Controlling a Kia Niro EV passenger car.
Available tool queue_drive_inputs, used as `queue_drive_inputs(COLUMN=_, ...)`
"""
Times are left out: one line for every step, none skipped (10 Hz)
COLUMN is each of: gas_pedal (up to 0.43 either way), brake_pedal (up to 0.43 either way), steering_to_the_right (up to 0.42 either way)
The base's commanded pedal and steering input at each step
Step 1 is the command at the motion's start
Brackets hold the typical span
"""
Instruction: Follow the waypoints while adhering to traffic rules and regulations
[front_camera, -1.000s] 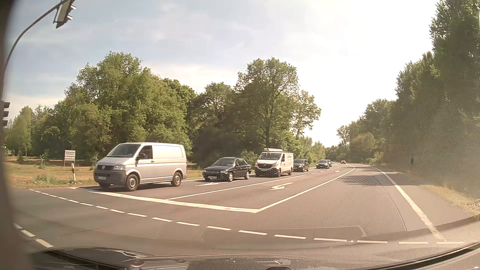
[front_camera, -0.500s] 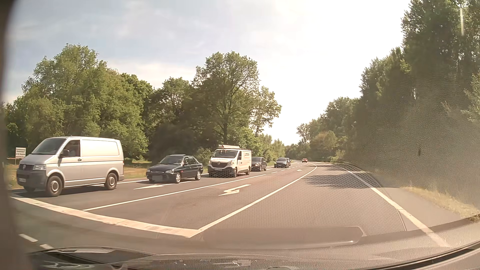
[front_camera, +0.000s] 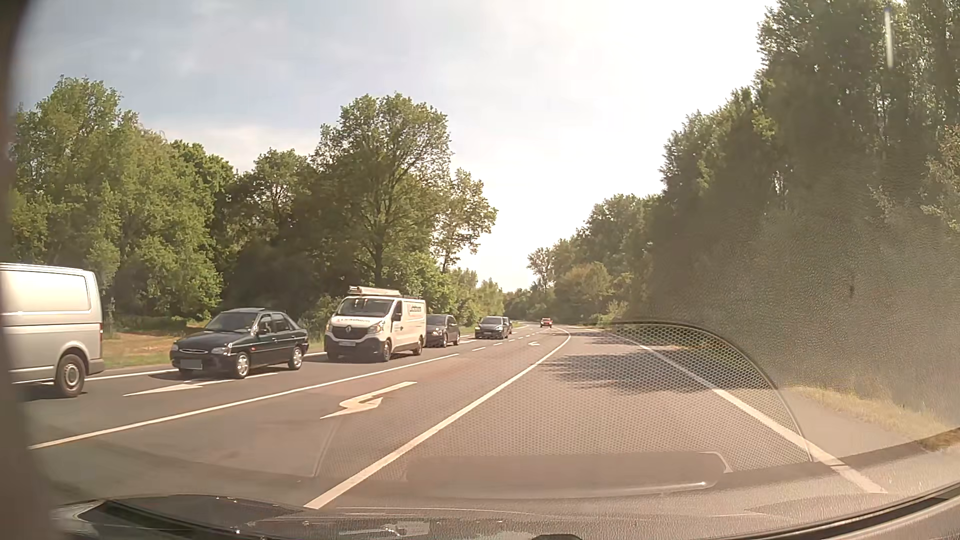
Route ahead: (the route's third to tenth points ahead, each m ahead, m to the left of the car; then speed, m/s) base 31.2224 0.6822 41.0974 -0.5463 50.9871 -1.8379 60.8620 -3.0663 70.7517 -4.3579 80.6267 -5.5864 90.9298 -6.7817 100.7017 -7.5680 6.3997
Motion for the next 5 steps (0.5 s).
queue_drive_inputs(gas_pedal=0.339, brake_pedal=0.000, steering_to_the_right=0.127)
queue_drive_inputs(gas_pedal=0.339, brake_pedal=0.000, steering_to_the_right=0.121)
queue_drive_inputs(gas_pedal=0.350, brake_pedal=0.000, steering_to_the_right=0.115)
queue_drive_inputs(gas_pedal=0.350, brake_pedal=0.000, steering_to_the_right=0.105)
queue_drive_inputs(gas_pedal=0.358, brake_pedal=0.000, steering_to_the_right=0.095)
